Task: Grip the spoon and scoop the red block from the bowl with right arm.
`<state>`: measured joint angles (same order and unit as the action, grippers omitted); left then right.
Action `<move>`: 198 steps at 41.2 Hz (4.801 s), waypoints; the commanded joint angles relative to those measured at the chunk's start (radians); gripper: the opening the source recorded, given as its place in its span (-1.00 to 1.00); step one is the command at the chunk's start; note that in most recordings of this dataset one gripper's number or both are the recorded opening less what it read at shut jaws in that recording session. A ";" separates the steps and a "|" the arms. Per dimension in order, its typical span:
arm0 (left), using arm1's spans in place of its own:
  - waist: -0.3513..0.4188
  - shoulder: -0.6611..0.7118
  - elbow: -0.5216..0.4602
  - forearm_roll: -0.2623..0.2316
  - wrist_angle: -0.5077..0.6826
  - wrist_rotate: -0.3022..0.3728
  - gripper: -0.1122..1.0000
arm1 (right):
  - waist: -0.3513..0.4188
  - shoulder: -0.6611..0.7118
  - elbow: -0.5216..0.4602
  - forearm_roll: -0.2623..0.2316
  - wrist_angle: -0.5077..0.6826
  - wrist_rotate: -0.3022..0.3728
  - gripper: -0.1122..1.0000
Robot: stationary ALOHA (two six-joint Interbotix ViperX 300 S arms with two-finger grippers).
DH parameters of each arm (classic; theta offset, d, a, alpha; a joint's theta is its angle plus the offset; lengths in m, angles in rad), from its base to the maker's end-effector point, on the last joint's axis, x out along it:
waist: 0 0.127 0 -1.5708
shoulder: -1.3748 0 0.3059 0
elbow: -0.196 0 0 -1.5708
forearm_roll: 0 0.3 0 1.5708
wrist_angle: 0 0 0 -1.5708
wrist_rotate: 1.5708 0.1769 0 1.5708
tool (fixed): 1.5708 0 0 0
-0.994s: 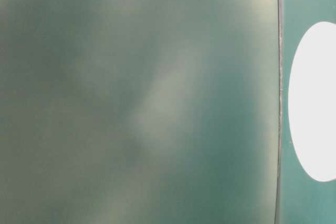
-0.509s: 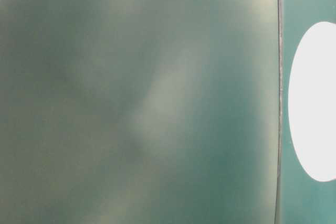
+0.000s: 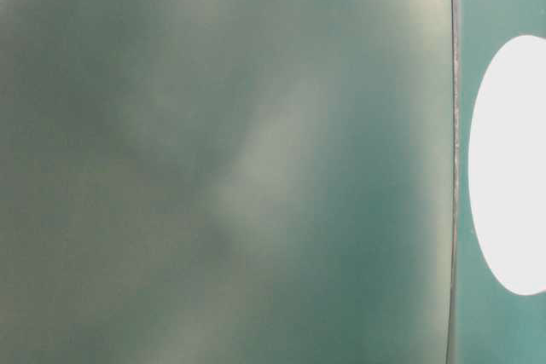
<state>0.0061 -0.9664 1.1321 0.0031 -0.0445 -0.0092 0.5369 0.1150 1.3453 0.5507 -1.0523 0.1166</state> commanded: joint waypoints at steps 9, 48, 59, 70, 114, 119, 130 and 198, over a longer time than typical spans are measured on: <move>0.002 0.005 -0.029 0.002 -0.005 -0.002 -0.80 | 0.006 -0.006 -0.005 0.000 -0.009 -0.002 -0.19; 0.002 0.005 -0.029 0.002 0.014 -0.003 -0.80 | 0.008 -0.031 -0.011 0.002 0.006 -0.133 -0.19; 0.002 0.006 -0.029 0.002 0.014 -0.003 -0.80 | 0.006 -0.051 -0.011 0.002 0.046 -0.147 -0.19; 0.002 0.006 -0.029 0.002 0.014 -0.003 -0.80 | 0.008 -0.051 -0.017 0.003 0.064 -0.147 -0.19; 0.002 0.009 -0.029 0.002 0.014 -0.003 -0.80 | -0.025 -0.140 -0.021 0.008 0.209 -0.129 -0.19; 0.002 0.011 -0.029 0.002 0.014 -0.003 -0.80 | -0.057 -0.153 -0.025 0.038 0.219 -0.120 -0.19; 0.002 0.011 -0.029 0.002 0.014 -0.003 -0.80 | -0.075 -0.207 -0.020 0.044 0.236 -0.104 -0.11; 0.002 0.011 -0.029 0.002 0.014 -0.003 -0.80 | -0.037 -0.199 -0.002 0.032 0.233 -0.086 0.01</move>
<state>0.0061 -0.9633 1.1321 0.0031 -0.0261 -0.0123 0.4970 -0.0890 1.3514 0.5829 -0.7946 0.0322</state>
